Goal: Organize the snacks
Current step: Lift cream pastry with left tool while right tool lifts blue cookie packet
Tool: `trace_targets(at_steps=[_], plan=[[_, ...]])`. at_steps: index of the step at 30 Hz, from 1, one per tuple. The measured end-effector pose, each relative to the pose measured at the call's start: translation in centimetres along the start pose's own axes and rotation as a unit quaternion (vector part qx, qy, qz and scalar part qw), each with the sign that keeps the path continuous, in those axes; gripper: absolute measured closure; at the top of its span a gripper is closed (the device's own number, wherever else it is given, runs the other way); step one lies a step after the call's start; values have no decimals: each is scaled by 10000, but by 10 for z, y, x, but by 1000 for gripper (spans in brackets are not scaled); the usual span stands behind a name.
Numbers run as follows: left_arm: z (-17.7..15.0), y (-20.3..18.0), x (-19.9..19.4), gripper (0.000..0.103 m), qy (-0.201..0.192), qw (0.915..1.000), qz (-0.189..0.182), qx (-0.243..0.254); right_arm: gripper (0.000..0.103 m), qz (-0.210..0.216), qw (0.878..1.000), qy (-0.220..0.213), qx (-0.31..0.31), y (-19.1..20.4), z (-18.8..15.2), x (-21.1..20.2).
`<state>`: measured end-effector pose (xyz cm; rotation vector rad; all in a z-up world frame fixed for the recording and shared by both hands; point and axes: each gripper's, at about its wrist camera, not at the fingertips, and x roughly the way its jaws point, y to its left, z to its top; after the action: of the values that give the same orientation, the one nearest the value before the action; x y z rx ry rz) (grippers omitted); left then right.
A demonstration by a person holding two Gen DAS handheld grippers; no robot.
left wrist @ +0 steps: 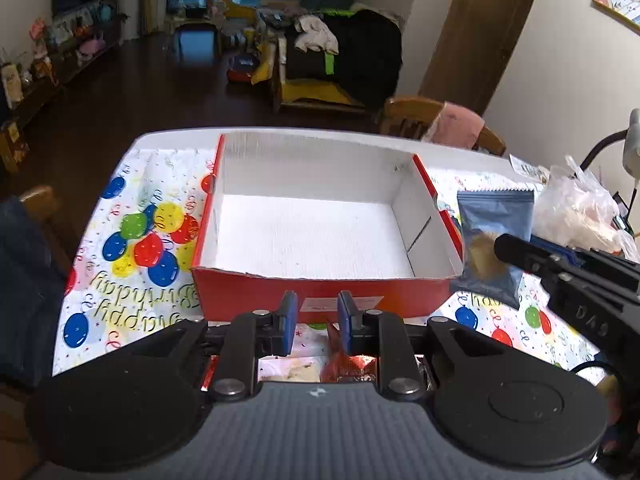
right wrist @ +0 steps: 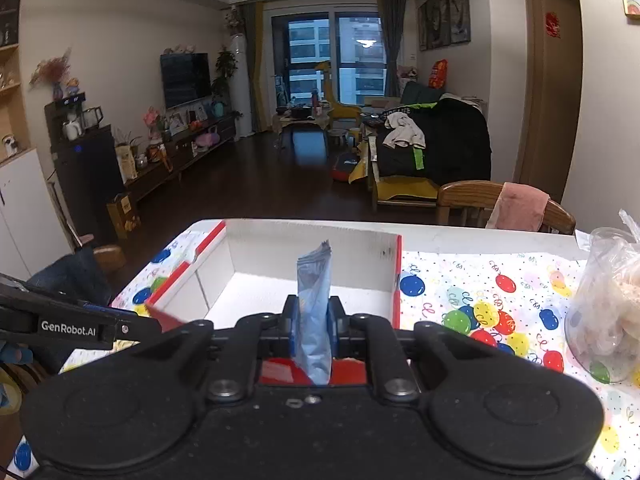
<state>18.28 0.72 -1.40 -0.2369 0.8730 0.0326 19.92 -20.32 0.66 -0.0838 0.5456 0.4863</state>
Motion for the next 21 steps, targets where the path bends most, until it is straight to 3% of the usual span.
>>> trace_targets(at_steps=[8,11,12,15,17,21], plan=[[-28,19,31,81,701,9973,-5,-219,90,121,9996,207,173,-9,-12,2],[-39,20,40,75,874,9960,80,-176,90,149,9993,281,197,-8,-20,1],[-43,21,42,69,909,9956,76,-195,90,166,9992,301,216,-8,-22,0],[-53,27,44,26,938,9948,92,-389,90,191,9989,347,257,-8,-28,-2],[-60,28,46,25,928,9946,36,-459,90,202,9987,383,282,-8,-32,-2],[-69,13,58,25,954,9951,237,-111,90,192,9982,478,319,-9,-37,-1]])
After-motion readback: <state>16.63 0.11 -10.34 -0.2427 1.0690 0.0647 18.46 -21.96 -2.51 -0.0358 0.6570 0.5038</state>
